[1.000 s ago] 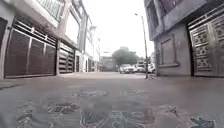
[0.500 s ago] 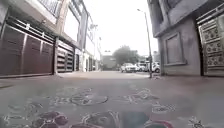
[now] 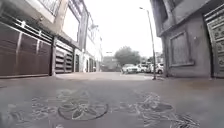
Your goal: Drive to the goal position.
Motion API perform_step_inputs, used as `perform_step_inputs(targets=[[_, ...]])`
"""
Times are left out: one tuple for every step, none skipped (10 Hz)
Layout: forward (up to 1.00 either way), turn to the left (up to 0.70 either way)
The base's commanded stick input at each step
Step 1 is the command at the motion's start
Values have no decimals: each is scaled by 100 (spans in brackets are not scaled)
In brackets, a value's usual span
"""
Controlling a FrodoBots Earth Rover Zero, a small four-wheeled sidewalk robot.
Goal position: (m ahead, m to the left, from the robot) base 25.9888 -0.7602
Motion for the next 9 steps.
perform_step_inputs(targets=[[100,6],[100,6],[100,6],[100,6],[100,6],[100,6],[100,6],[100,6],[100,6]])
